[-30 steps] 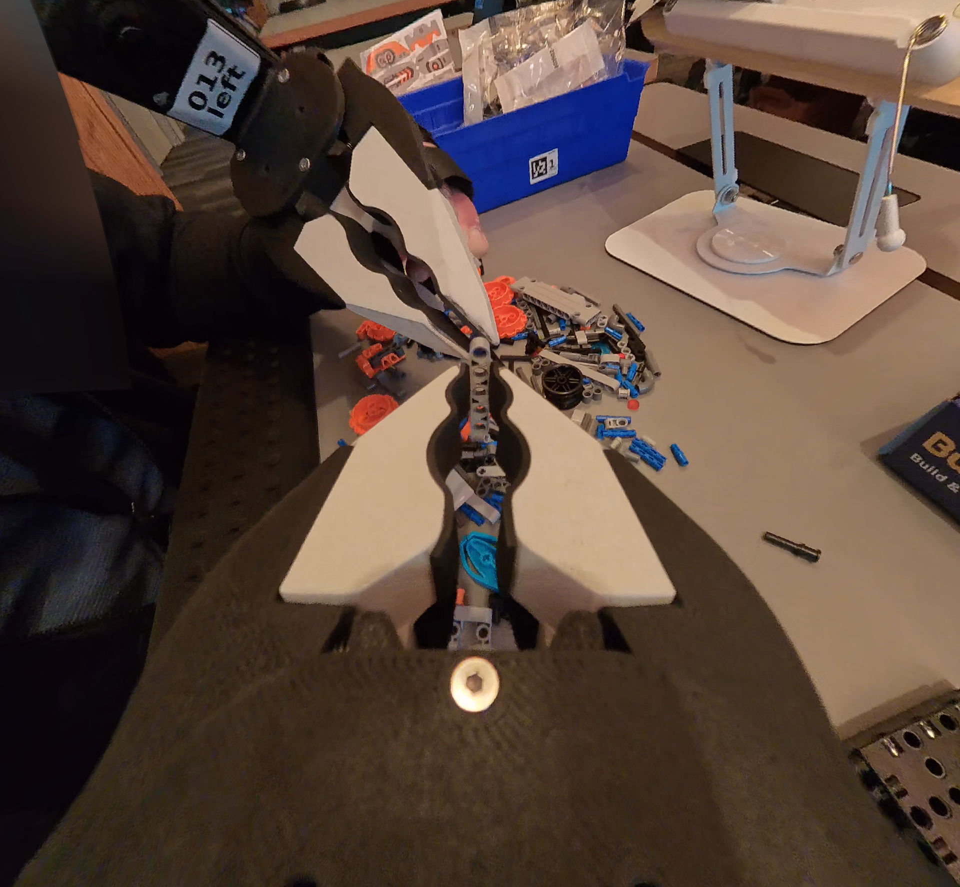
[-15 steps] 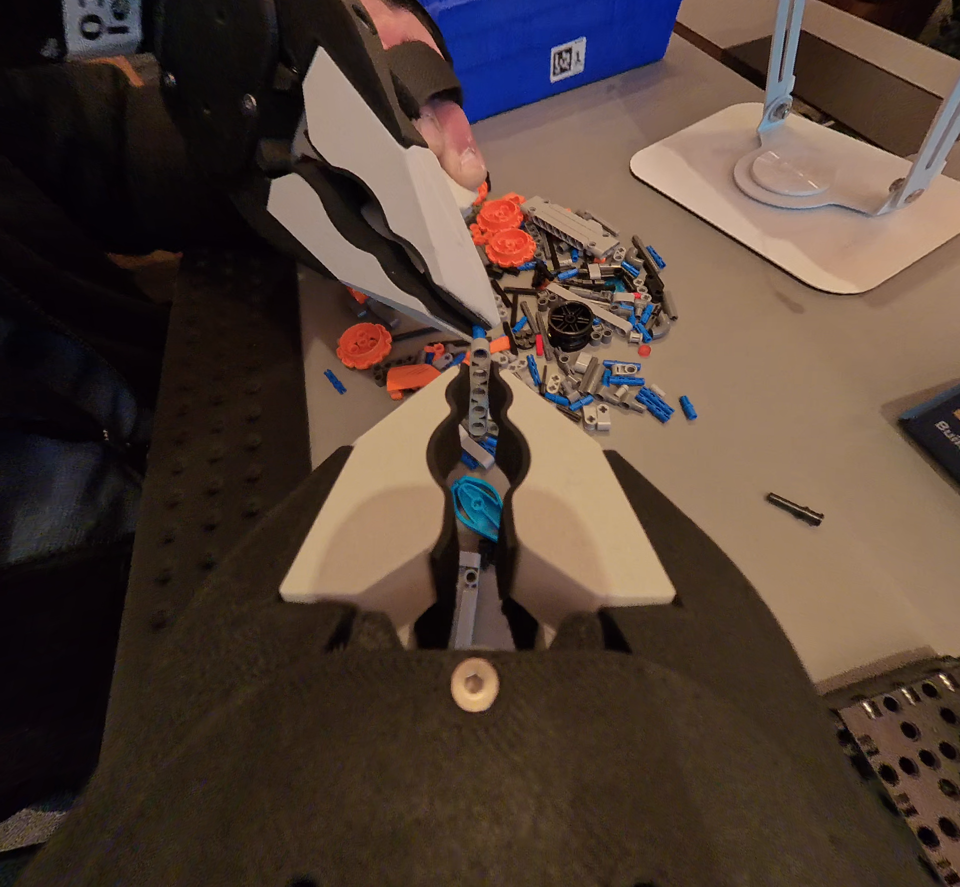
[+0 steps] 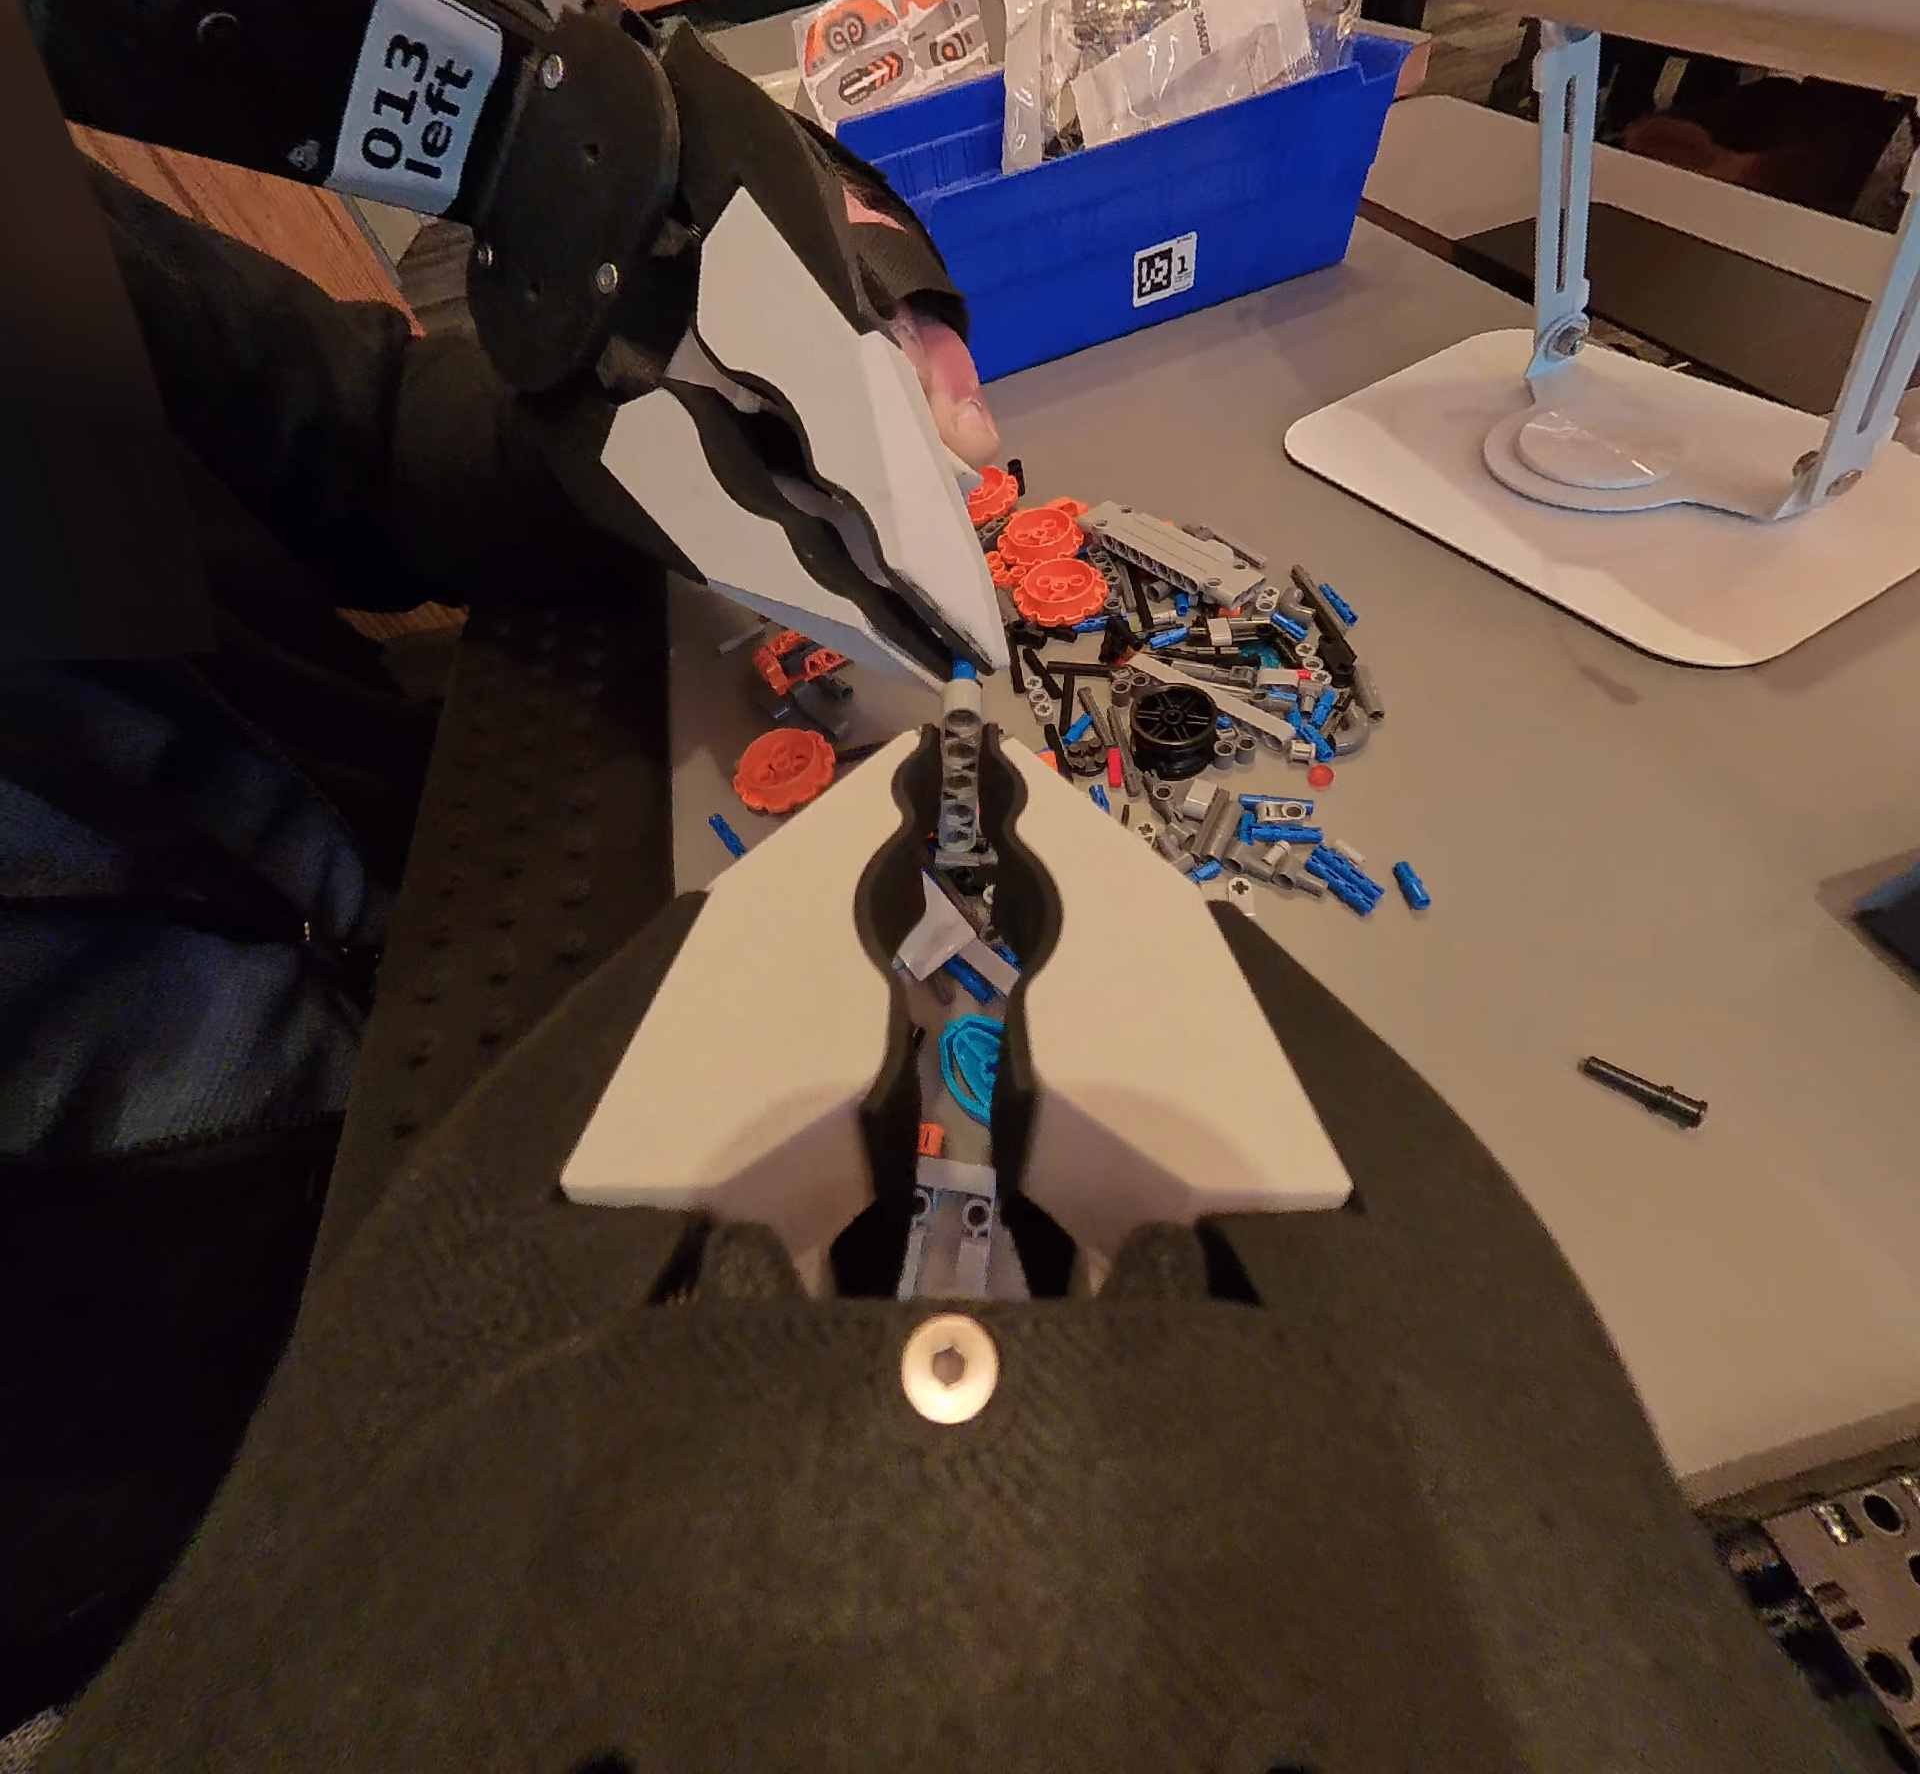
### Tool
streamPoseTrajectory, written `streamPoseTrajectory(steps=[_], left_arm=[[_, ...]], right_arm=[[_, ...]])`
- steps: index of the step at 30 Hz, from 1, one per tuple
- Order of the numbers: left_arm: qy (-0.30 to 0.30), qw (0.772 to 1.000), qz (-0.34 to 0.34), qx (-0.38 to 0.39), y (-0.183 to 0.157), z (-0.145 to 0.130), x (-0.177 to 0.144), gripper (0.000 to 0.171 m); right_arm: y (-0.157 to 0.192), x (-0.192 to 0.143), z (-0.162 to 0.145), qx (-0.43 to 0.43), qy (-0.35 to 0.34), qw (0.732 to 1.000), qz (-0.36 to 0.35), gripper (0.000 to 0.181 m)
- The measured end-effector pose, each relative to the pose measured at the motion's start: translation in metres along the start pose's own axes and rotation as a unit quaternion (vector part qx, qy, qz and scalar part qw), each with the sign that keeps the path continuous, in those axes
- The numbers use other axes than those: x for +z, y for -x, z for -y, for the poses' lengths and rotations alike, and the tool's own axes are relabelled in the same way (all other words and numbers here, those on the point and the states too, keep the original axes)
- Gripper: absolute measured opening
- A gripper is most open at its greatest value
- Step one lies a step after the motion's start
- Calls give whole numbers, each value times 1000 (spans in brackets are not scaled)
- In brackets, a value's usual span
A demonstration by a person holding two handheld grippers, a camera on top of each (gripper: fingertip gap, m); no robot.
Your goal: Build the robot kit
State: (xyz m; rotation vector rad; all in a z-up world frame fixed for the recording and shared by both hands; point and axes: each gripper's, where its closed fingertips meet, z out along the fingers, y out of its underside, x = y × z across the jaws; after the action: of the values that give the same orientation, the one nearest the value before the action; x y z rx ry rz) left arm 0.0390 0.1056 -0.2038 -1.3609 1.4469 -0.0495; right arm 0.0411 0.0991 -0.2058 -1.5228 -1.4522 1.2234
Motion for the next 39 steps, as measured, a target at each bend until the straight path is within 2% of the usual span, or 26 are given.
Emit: streamPoseTrajectory(steps=[10,18,25,31,39], left_arm=[[61,995,0,77,-11,-9,5,1],[43,998,-3,52,-9,-4,4,1],[91,995,-3,34,-6,-21,11,1],[117,992,-8,56,-14,-28,18,1],[108,993,-13,48,-15,-25,19,1]], right_arm=[[6,9,-11,-30,49,998,2,4],[6,5,-8,-29,37,999,2,4],[4,5,-12,-46,60,997,-24,4],[-4,13,-23,-70,105,989,-74,4],[-11,15,-33,-54,121,988,-85,4]])
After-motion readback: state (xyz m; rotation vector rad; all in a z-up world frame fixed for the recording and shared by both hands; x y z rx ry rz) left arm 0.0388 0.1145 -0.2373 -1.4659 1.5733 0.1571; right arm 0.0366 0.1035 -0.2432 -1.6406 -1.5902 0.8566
